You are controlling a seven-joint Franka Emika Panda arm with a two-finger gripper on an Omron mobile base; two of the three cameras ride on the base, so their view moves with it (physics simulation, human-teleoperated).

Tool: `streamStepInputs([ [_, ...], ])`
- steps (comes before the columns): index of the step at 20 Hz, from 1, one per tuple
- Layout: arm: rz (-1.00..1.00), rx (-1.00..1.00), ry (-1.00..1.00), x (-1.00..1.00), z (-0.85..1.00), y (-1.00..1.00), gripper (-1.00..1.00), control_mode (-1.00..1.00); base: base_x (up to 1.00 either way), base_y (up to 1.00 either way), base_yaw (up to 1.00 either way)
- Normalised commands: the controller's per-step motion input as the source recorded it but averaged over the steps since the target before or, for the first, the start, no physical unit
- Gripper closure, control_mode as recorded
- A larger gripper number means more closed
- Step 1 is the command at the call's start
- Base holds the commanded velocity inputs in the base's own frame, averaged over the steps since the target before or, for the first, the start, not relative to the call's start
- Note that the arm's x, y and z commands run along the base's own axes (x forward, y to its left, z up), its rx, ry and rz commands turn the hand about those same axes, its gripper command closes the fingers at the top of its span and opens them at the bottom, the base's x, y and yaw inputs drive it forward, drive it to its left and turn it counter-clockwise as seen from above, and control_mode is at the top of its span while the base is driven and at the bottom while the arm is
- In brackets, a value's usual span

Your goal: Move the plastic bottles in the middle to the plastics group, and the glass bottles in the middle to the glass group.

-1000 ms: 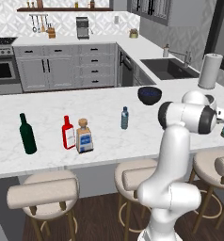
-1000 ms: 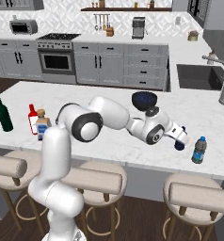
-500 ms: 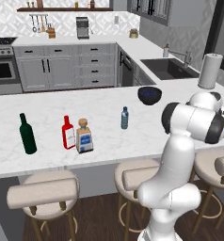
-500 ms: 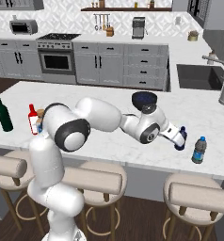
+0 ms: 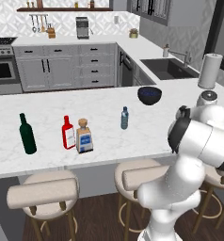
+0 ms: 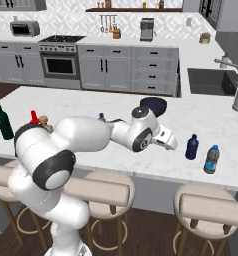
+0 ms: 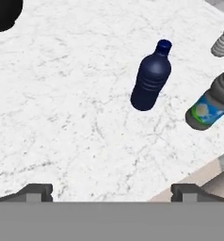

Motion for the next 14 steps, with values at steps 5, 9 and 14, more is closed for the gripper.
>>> streamStepInputs([
  [5,0.63,-0.02,0.00,-0.01,0.20,0.83,-1.00,-1.00,0.00,0.00,0.00],
  [9,0.44,0.00,0.00,0.28,0.29,0.82,-1.00,-1.00,0.00,0.00,0.00],
  [14,0.35,0.00,0.06,0.38,0.38,0.87,-1.00,-1.00,0.00,0.00,0.00],
])
